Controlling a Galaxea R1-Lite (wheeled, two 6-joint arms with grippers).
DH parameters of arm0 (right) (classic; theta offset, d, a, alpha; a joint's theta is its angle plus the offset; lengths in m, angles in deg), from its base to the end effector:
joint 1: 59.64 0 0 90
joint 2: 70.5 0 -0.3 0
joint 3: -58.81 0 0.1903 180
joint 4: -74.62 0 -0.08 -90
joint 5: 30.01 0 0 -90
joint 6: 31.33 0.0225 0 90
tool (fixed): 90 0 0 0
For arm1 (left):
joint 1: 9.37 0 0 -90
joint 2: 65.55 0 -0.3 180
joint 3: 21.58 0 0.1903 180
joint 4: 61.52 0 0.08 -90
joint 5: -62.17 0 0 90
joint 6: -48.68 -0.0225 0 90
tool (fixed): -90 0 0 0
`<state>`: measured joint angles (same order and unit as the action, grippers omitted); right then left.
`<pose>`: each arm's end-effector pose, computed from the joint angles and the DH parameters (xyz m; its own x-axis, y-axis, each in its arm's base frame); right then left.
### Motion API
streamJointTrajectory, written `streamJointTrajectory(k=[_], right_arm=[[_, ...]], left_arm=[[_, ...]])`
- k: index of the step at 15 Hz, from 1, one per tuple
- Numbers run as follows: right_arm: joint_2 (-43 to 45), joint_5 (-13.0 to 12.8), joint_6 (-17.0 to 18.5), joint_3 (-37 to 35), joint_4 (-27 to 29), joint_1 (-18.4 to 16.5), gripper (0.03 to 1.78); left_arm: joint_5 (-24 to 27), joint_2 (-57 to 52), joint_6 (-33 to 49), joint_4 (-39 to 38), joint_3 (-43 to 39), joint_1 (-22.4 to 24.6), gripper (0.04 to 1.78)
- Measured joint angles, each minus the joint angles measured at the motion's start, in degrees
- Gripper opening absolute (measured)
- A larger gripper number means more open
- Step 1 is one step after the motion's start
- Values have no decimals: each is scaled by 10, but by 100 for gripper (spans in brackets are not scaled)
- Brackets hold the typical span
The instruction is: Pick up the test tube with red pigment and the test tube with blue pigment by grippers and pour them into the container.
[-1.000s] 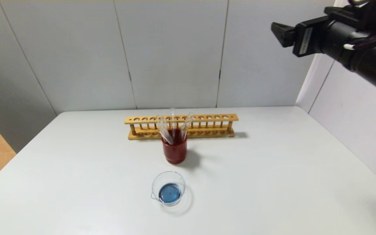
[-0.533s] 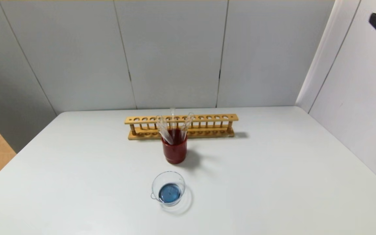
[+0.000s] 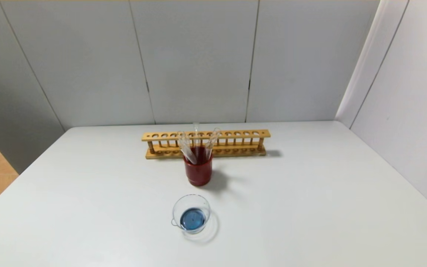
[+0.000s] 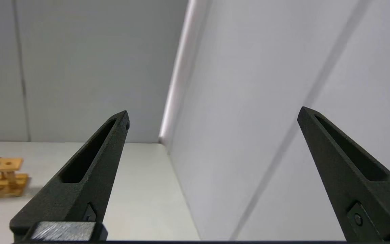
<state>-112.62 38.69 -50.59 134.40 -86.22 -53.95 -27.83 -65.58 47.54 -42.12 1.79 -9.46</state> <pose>0.0347 -0.0048 0.3311 0.9344 -0.2720 0.2303 0.3246 0.9162 -0.2349 -0.0231 0.0000 0.0826 0.9976 -0.0016 0.0698 0.0002 0.9998 0.0198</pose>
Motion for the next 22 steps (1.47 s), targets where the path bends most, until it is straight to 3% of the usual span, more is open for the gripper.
streamJointTrajectory(k=[5,12,13,15,17,20,22], right_arm=[[132,-8,-2,24,74,-38,174],[281,7,0,-19,77,-43,174],[307,20,3,-27,74,-46,174],[355,70,17,-50,76,-51,174],[391,108,34,-106,76,-52,174],[414,129,103,-210,77,-53,174],[419,134,125,-292,69,-53,174]], left_arm=[[0,0,0,0,0,0,171],[0,0,0,0,0,0,171],[0,0,0,0,0,0,171],[0,0,0,0,0,0,171],[0,0,0,0,0,0,171],[0,0,0,0,0,0,171],[0,0,0,0,0,0,171]])
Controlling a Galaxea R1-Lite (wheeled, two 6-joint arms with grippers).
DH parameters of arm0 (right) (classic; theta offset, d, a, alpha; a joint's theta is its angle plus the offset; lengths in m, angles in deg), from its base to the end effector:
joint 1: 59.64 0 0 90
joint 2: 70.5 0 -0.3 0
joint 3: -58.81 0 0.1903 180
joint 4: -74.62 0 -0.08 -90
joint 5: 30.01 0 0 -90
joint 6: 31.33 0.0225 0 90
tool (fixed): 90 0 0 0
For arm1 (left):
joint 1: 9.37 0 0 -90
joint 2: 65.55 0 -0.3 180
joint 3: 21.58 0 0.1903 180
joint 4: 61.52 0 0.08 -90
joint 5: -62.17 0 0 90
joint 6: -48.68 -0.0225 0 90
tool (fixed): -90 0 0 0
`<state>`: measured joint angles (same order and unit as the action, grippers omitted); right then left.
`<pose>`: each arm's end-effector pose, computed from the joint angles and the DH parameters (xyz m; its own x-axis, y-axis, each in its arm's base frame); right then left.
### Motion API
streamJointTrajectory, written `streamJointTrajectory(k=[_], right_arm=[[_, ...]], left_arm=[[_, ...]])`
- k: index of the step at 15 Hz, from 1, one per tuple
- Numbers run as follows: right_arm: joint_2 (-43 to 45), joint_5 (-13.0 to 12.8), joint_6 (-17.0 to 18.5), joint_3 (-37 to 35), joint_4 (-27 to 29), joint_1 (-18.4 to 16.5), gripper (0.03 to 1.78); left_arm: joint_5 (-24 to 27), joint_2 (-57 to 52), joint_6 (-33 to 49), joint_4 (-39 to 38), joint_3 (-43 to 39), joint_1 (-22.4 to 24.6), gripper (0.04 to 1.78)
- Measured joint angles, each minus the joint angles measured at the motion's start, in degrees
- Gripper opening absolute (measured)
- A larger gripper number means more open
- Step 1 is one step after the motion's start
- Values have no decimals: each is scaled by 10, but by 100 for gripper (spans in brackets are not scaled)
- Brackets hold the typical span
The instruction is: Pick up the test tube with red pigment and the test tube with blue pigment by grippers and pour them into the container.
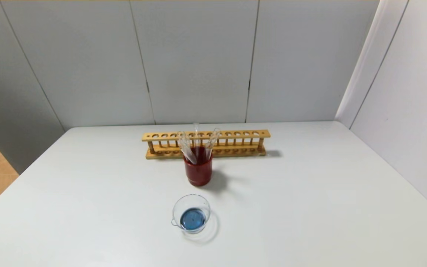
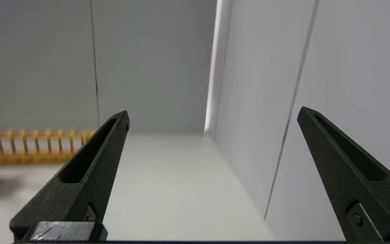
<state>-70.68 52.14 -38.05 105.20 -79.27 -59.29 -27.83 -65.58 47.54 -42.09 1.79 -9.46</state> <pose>-0.0722 -0.0035 0.1735 0.9311 -0.1309 0.3404 0.1616 0.9848 -0.0633 -0.0231 0.0000 0.0825 0.9976 -0.0016 0.0692 0.0002 0.9998 0.0198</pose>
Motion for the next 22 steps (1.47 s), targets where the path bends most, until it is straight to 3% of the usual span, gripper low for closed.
streamJointTrajectory(k=[5,7,9,11,13,14,22], right_arm=[[2,8,9,-187,-108,0,174],[2,10,12,-220,-113,0,174],[3,26,17,-227,-108,0,174],[3,62,17,-229,-85,0,174],[3,87,15,-228,-23,0,174],[3,88,16,-226,-5,0,174],[3,91,18,-230,-27,-1,174]], left_arm=[[0,0,0,0,0,0,171],[0,0,0,0,0,0,171],[0,0,0,0,0,0,171],[0,0,0,0,0,0,171],[0,0,0,0,0,0,171],[0,0,0,0,0,0,171],[0,0,0,0,0,0,171]])
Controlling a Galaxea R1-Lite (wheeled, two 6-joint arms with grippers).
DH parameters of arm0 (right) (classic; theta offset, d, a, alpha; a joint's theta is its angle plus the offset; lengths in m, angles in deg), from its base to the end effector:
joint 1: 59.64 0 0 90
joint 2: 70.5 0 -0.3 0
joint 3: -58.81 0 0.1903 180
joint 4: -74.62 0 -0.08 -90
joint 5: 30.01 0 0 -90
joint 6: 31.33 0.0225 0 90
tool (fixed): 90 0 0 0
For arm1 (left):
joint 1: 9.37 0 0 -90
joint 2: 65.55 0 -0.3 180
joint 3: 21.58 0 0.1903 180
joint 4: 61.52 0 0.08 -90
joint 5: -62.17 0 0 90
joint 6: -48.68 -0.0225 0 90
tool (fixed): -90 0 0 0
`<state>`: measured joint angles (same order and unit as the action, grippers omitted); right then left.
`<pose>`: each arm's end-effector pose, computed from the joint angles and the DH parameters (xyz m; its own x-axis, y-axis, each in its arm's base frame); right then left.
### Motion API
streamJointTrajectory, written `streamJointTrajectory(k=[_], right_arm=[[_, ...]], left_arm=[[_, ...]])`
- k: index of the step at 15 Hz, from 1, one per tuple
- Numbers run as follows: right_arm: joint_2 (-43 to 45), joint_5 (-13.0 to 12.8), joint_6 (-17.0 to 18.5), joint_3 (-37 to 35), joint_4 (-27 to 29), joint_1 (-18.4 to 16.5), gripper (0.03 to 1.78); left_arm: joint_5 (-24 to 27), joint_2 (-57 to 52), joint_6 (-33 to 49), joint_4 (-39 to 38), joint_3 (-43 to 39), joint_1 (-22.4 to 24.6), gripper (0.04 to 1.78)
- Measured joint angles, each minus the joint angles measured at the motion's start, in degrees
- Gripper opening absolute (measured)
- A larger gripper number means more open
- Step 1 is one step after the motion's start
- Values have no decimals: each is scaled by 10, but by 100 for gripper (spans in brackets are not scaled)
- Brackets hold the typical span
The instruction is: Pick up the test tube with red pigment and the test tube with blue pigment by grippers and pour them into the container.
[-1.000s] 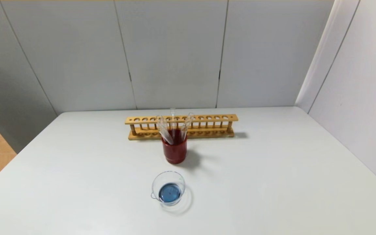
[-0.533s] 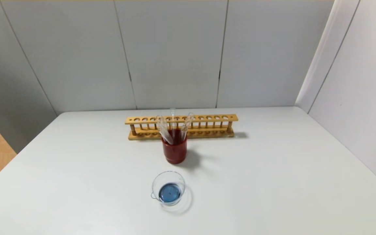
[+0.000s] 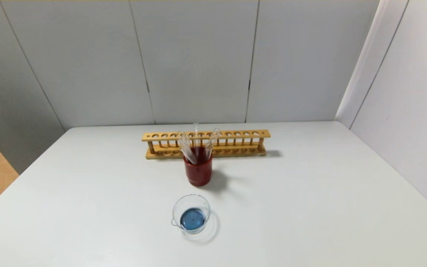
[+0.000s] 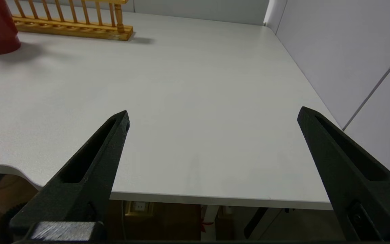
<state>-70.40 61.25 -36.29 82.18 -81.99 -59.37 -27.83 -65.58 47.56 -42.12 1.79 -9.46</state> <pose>-0.0230 0.0004 0.0754 0.9996 0.0267 0.0014 -0.0265 0.9959 -0.0865 -0.0231 0.0000 0.0826 0.9976 -0.0016 0.0698 0.0002 0.9998 0.0195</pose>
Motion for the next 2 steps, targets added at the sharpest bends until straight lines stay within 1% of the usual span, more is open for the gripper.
streamJointTrajectory(k=[2], right_arm=[[0,0,1,0,0,0,174]], left_arm=[[0,0,0,0,0,0,171]])
